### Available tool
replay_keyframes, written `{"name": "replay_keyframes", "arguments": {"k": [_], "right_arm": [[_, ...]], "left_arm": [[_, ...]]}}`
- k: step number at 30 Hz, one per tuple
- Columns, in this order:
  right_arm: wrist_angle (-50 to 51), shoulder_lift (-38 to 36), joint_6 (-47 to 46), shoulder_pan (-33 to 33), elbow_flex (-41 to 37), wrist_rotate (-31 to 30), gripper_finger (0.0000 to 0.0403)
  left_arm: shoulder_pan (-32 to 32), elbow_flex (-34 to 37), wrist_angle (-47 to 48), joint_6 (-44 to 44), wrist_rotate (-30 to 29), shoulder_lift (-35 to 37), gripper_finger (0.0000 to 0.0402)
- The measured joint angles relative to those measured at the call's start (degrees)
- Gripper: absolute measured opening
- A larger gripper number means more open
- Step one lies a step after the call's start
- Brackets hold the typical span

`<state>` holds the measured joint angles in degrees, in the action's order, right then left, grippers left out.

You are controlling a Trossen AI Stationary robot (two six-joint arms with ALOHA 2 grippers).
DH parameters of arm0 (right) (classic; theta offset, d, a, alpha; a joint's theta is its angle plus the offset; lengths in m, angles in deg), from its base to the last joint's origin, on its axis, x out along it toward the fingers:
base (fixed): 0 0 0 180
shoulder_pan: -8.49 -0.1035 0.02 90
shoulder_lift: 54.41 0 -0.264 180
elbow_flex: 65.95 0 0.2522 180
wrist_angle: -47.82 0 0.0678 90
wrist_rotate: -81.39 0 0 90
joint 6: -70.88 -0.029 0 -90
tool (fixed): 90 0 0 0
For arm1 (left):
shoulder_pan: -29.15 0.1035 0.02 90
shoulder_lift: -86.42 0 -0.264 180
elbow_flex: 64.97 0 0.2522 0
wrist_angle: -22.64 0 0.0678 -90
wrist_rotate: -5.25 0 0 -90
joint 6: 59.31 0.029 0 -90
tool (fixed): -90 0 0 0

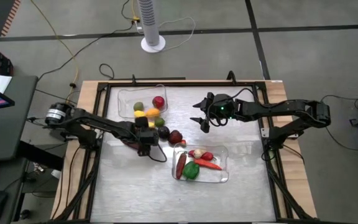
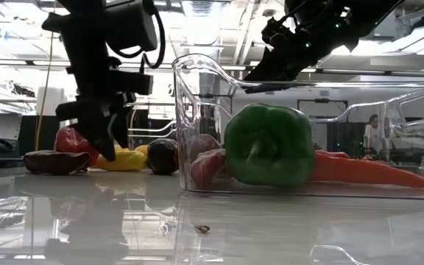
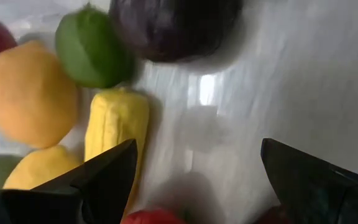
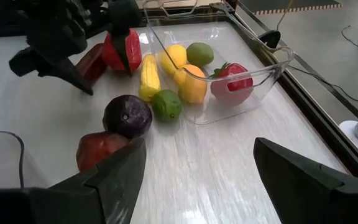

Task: Sort produce into baskets
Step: Put the purple onion into the bottom transparent bin

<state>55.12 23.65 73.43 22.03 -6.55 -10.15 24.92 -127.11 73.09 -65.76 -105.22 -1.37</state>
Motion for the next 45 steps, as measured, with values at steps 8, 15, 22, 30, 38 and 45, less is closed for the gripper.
{"name": "replay_keyframes", "arguments": {"k": [8, 15, 22, 30, 38, 45], "right_arm": [[0.1, 0.0, 0.3, 0.0, 0.0, 0.0, 0.0325], [0.2, 0.0, 0.3, 0.0, 0.0, 0.0, 0.0325], [0.4, 0.0, 0.1, 0.0, 0.0, 0.0, 0.0325], [0.0, 0.0, 0.3, 0.0, 0.0, 0.0, 0.0325], [0.0, 0.0, 0.5, -0.3, 0.0, 0.0, 0.0325], [0.1, 0.0, 0.5, -0.3, 0.0, 0.0, 0.0325]], "left_arm": [[-0.8, 0.0, -2.2, -3.4, 1.8, 2.6, 0.0329], [-2.2, 1.0, -12.9, -3.5, 0.7, 2.3, 0.0329], [-1.9, 5.2, -24.4, 4.7, -7.4, 2.4, 0.0329], [3.1, 8.0, -32.5, 5.1, -1.6, 1.5, 0.0329], [6.5, 8.9, -35.0, 2.7, 3.8, 0.3, 0.0329], [7.0, 8.9, -35.7, 3.8, 5.5, -2.3, 0.0316]]}}
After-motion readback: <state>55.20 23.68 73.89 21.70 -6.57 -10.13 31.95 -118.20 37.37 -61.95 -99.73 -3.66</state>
